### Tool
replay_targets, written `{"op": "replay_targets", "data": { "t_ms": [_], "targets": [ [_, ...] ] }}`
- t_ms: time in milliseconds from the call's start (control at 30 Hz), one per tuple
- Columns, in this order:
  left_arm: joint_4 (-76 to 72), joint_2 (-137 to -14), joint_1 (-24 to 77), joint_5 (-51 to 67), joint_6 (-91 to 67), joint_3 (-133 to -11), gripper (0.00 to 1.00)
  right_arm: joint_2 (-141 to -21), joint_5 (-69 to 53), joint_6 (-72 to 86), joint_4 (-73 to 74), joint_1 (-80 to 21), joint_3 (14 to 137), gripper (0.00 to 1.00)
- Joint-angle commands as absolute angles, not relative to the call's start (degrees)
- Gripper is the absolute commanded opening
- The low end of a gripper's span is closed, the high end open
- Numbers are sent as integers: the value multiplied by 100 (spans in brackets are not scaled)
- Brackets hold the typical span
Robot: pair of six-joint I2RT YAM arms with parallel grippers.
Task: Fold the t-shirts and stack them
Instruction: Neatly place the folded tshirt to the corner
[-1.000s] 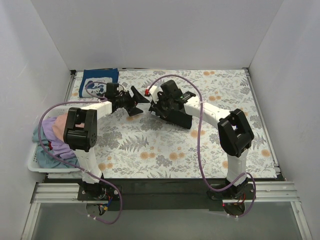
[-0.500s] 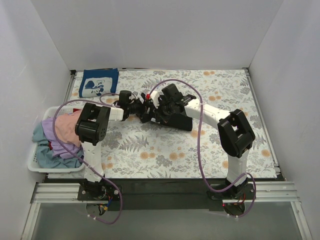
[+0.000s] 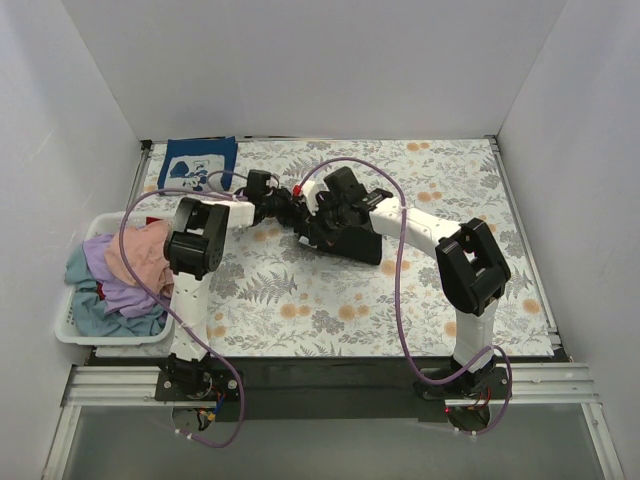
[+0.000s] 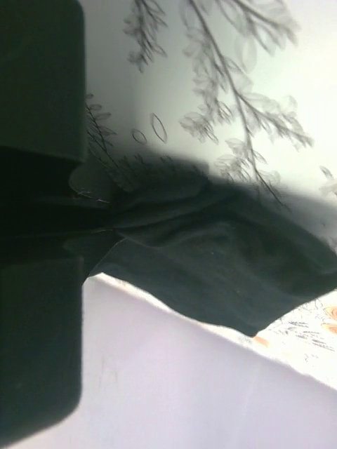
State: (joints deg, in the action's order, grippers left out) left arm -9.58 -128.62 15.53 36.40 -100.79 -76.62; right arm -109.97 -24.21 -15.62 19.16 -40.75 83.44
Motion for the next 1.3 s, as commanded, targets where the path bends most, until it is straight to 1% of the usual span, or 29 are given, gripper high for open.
{"op": "replay_targets", "data": {
  "t_ms": [0,33,67,100,133,200,233,300,333,467,533,700,933,1267],
  "targets": [
    [541,-12648,1547,3261,-8533,-8400,0,-10706,-2777,-1205,1837,-4017,8525,17],
    [1250,-12630,1547,3174,-8160,-8811,0,-10662,-2847,-1134,1837,-3956,8491,36],
    [1596,-12612,1547,2877,-7826,-9007,0,-10609,-2865,-1073,1837,-3807,8473,43],
    [1939,-12595,1547,2691,-7109,-9244,0,-10530,-2900,-985,1846,-3719,8438,45],
    [2508,-12595,1547,2481,-6797,-9638,0,-10486,-2909,-950,1854,-3622,8377,52],
    [3012,-12682,1529,1936,-5938,-10149,0,-10311,-2883,-853,1872,-3306,8280,64],
    [3380,-12709,1521,1768,-5689,-10369,0,-10249,-2874,-853,1898,-3200,8236,78],
    [3646,-12814,1468,1407,-5328,-10958,0,-10056,-2865,-853,1916,-2901,8060,93],
    [3856,-12849,1442,1319,-5004,-11169,0,-10002,-2830,-896,1925,-2735,7938,98],
    [4280,-13052,1249,1195,-4187,-12197,0,-9748,-2654,-1072,2021,-2506,7665,98],
    [4088,-12999,1073,1292,-3939,-12225,0,-9686,-2663,-1072,2048,-2417,7577,98],
    [4026,-13096,897,862,-3332,-12805,0,-9571,-2707,-1072,2092,-2399,7497,98],
    [3455,-12771,844,458,-2655,-12700,0,-9571,-2777,-1046,2092,-2391,7497,98],
    [3147,-12551,738,264,-2268,-12841,0,-9483,-2760,-1020,2100,-2399,7427,98]
  ]
}}
